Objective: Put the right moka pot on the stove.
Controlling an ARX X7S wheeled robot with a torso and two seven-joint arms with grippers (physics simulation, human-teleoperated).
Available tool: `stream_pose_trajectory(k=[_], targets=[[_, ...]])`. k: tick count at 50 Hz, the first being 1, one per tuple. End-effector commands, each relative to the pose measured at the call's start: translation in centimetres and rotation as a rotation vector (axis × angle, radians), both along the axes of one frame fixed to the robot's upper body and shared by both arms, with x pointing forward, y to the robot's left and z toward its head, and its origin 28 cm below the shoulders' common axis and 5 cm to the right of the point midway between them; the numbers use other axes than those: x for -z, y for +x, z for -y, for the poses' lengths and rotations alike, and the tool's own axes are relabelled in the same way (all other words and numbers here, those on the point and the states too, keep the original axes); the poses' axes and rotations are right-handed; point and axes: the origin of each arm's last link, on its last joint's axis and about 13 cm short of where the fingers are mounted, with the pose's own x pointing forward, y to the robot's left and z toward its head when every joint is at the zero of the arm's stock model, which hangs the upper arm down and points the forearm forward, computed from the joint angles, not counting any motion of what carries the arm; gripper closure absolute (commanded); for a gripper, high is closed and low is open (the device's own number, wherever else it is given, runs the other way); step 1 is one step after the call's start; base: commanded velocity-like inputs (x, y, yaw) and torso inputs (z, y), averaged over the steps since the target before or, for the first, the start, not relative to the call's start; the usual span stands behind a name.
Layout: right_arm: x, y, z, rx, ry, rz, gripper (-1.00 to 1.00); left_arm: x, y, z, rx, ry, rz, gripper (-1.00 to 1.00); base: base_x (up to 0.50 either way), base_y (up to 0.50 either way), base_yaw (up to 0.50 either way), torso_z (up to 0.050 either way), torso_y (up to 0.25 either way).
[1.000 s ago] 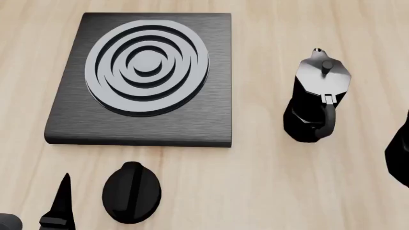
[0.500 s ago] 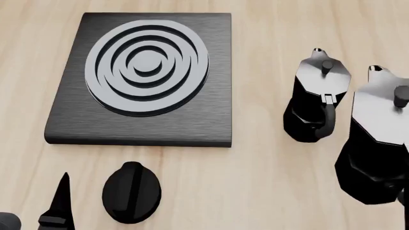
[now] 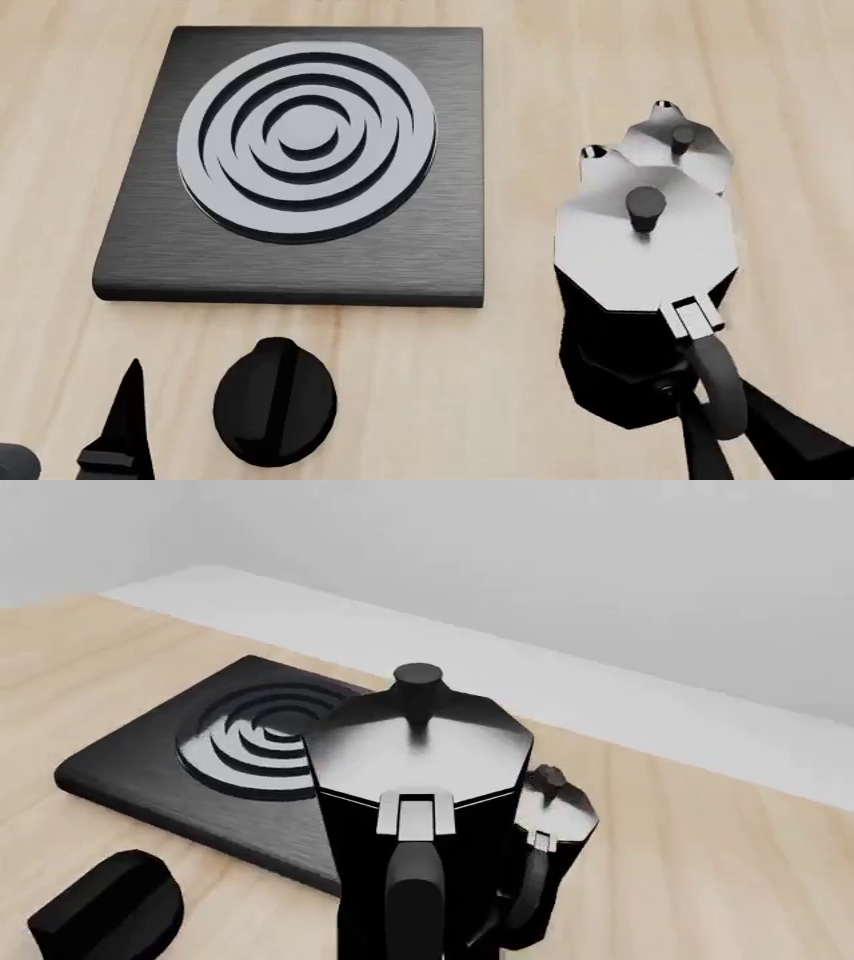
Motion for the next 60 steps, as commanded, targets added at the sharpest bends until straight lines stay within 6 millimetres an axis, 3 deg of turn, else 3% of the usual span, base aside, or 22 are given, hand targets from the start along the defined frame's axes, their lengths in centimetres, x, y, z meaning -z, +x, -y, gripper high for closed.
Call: stream_pose_trajectory(k=[1, 15, 19, 45, 60], targets=[[-0.5, 0.7, -1.4, -0.075, -0.006, 0.047, 1.0, 0.0, 0.0, 0.0, -0.001, -0.002, 0.0, -1.0, 0.0, 0.0, 0.0, 0.0, 0.01], [-0.6, 2.8, -3.4, -0.164, -0.009, 0.049, 1.0, -0.1, -0.1, 0.0, 0.002, -0.004, 0.003, -1.0, 0.0, 0.0, 0.0, 0.0, 0.001], [-2.4, 3.5, -3.8, -0.176, -0.008, 0.05, 1.0, 0.0, -0.1, 0.0, 0.004, -0.004, 0.004, -1.0, 0.0, 0.0, 0.0, 0.0, 0.0], [-2.5, 8.6, -6.4, -0.222, 0.005, 0.037, 1.0, -0.2, -0.2, 0.0, 0.003, -0.009, 0.008, -1.0, 0.0, 0.0, 0.0, 0.0, 0.001], [-3.7, 12.3, -7.6, -0.223, 0.026, 0.051, 1.0, -0.1, -0.2, 0.0, 0.003, -0.009, 0.007, -1.0, 0.0, 0.0, 0.0, 0.0, 0.001]])
